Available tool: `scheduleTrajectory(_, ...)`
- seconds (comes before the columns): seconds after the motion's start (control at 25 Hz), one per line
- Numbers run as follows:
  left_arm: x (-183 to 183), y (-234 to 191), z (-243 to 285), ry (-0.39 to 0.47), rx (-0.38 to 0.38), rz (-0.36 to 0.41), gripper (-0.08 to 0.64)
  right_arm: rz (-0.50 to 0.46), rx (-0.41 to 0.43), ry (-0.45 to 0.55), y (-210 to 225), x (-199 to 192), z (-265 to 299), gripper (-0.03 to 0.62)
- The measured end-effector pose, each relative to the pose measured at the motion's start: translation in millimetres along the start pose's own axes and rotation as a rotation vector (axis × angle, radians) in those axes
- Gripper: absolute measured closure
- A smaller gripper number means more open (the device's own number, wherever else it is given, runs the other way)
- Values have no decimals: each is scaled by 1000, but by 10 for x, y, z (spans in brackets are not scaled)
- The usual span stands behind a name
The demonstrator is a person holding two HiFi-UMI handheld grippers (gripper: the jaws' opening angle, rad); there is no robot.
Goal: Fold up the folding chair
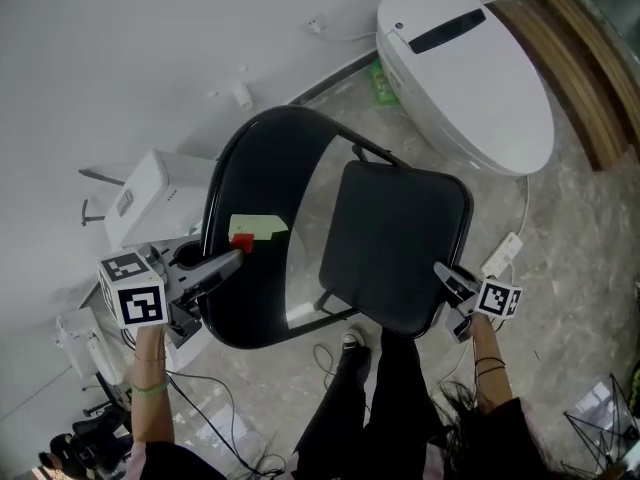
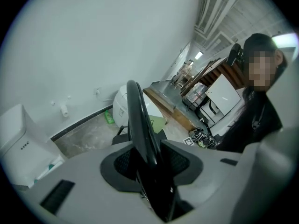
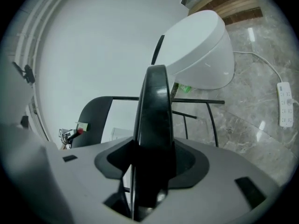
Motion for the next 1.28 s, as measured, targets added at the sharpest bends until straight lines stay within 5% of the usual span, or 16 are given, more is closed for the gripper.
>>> scheduleTrajectory(0.2, 155, 189, -40, 7, -6, 18, 439, 54, 161, 46, -587, 94, 95, 404)
scheduleTrajectory(0.44, 224, 542, -202, 8, 14, 42, 433, 22, 234, -5, -1357, 27, 245, 448)
scheduleTrajectory(0.8, 318, 1133, -293, 39, -67, 55, 388, -21, 218, -104, -2149, -125, 695, 457)
scheduleTrajectory(1.12, 334, 745, -500, 68, -214, -36, 348, 22, 149, -59, -2357, -207, 914, 506)
scheduleTrajectory(1.28, 272, 518, -662, 99, -187, -21, 351, 38, 104, -23, -2450, -311, 1111, 505)
Point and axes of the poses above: the fingertips, and each gripper's own axes: z forward along the fingers, y to its right, x out of its top, the point moved 10 cm from there along -z, backward along the fingers, and after that the axes turned 1 degree about -z, right-handed, at the moved point
